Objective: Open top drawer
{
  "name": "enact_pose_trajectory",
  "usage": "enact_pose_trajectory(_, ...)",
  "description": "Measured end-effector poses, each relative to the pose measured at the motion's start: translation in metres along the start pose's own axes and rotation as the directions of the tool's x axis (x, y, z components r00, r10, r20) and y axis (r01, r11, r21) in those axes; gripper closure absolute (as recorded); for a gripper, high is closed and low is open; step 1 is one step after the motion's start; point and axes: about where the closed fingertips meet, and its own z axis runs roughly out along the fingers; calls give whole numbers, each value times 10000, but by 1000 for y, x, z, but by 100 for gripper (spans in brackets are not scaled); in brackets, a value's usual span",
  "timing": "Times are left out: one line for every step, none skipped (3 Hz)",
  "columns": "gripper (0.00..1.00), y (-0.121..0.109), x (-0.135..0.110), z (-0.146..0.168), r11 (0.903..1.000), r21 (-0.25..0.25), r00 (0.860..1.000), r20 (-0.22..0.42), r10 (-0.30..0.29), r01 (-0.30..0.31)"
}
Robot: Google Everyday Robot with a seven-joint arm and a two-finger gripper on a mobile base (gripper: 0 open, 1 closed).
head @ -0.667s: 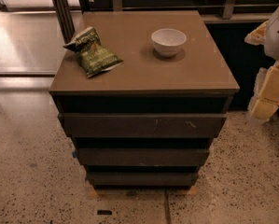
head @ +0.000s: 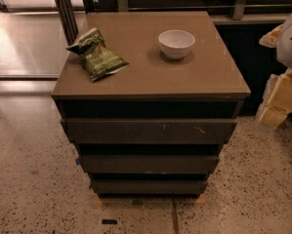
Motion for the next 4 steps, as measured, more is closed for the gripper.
enact_pose_trajectory(0, 33, 8, 3, 9826, 701, 9837, 641, 1678, -1722)
enact_pose_trajectory(0, 71, 28, 37, 9227, 416, 9157, 1480, 3737, -3833)
enact_pose_trajectory(0, 75, 34, 92, 8750, -174, 8465, 2447, 4729, -4838)
enact_pose_trajectory(18, 55, 29, 94, 8589, 239, 8216, 3063, 4808, -5116)
